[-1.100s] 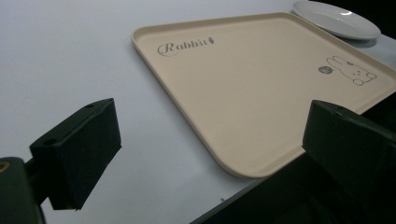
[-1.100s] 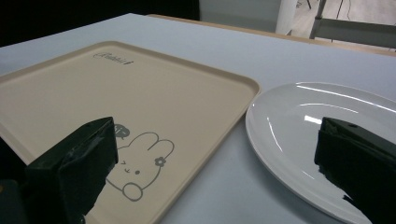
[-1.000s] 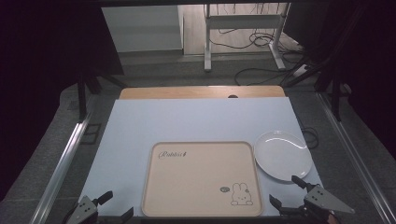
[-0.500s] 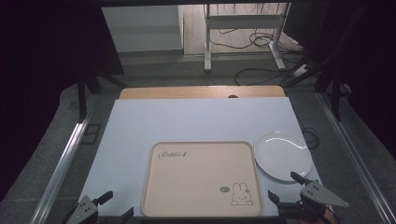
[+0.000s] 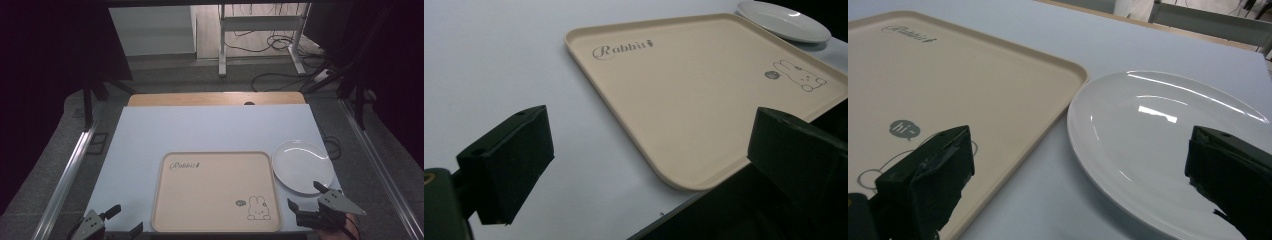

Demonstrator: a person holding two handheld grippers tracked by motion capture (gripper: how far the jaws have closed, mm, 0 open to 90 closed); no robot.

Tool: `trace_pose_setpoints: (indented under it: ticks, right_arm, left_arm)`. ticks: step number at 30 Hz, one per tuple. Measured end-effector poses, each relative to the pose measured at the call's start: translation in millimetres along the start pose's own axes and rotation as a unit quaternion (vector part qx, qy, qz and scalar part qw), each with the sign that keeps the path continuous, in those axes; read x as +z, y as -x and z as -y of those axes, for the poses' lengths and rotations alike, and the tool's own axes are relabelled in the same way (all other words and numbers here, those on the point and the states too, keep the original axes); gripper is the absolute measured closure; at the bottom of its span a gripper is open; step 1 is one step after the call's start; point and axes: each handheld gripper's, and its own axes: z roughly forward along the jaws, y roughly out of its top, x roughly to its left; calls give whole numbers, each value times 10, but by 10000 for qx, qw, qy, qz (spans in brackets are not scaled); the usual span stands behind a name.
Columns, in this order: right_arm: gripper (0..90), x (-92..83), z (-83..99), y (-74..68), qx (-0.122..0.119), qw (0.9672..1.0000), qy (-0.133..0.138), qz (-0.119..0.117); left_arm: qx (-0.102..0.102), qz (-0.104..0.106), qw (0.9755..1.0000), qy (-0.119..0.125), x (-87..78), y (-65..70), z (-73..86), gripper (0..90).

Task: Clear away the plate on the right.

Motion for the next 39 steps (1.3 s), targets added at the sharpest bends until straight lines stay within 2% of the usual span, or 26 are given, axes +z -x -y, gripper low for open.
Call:
trace_pose_setpoints:
  ticks: [8,9,10,11,14,19,21,22,23,29,31,32,33,35,36,37,39]
  right_arm:
    - [16,53,-13,-25,-389,9987,-178,290]
    - [33,63,-16,-34,-560,9973,-255,391]
    - [33,63,-16,-34,-560,9973,-255,391]
    - [47,76,-15,-41,-721,9956,-345,496]
    - [58,87,-14,-45,-813,9943,-416,558]
    - [90,109,-12,-63,-1137,9886,-587,793]
    - [101,120,-10,-70,-1329,9849,-668,889]
    - [118,132,-7,-84,-1515,9806,-781,968]
    - [118,132,-7,-84,-1515,9806,-781,968]
    - [174,173,9,-138,-2058,9666,-989,1166]
    - [192,190,14,-156,-2247,9611,-1063,1207]
    - [210,206,21,-170,-2404,9557,-1156,1247]
    - [210,206,21,-170,-2404,9557,-1156,1247]
    - [226,219,29,-179,-2554,9505,-1247,1253]
    - [242,232,37,-188,-2695,9450,-1353,1266]
    - [242,232,37,-188,-2695,9450,-1353,1266]
    - [268,256,52,-199,-2869,9378,-1469,1285]
  left_arm:
    - [7,0,10000,7,-2,0,0,39]
    - [8,0,10000,7,-2,0,1,39]
    - [10,0,10000,6,-2,0,1,39]
    - [11,0,10000,6,-2,0,1,39]
    - [14,-3,10000,10,-3,1,1,39]
    - [12,-4,10000,15,-2,3,1,40]
    - [13,-3,10000,13,-2,3,1,40]
    - [15,-4,10000,17,-3,3,1,40]
    - [15,-4,10000,17,-3,3,1,40]
    - [20,-5,10000,16,-3,4,1,40]
    - [21,-5,10000,17,-3,5,1,40]
    - [28,-5,10000,16,-4,6,1,40]
    - [28,-5,10000,16,-4,6,1,40]
    - [50,-4,10000,8,-6,7,1,40]
    - [58,-5,10000,10,-6,8,1,40]
    - [58,-5,10000,10,-6,8,1,41]
    - [42,-3,10000,18,-4,7,1,41]
